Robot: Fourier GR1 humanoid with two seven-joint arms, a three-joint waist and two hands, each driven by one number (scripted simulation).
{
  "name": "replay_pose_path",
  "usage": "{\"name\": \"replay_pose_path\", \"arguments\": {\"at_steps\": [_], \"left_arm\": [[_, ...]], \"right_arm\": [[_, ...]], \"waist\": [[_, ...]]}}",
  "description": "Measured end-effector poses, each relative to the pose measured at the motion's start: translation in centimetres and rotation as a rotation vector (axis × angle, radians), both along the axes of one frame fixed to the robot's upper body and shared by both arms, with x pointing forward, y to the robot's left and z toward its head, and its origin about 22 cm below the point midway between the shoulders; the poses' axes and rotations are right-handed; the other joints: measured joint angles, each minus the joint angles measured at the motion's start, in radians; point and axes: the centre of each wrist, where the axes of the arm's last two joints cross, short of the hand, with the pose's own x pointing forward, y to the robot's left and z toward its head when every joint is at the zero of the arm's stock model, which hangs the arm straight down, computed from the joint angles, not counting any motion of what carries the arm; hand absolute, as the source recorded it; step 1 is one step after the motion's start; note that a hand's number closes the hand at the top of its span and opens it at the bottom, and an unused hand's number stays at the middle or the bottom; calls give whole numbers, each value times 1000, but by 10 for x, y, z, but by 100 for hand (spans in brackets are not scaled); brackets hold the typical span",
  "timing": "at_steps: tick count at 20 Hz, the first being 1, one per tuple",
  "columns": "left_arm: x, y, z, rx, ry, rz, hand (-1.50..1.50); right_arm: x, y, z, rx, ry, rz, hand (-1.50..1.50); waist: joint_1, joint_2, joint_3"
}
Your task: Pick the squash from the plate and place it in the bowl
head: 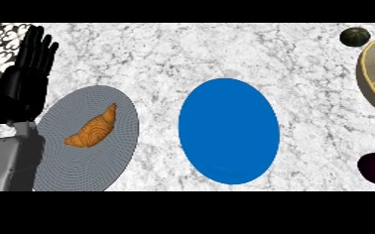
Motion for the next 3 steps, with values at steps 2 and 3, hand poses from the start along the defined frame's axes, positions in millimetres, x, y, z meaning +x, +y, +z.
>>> {"name": "replay_pose_path", "arguments": {"at_steps": [2,3], "left_arm": [[0,-1,1,-6,-4,1,0],[0,0,0,-4,-4,1,0]], "right_arm": [[-4,-4,2,17,-3,-11,-150],[-7,-6,3,21,-4,-15,-150]], "waist": [[0,3,2],[0,4,3]]}}
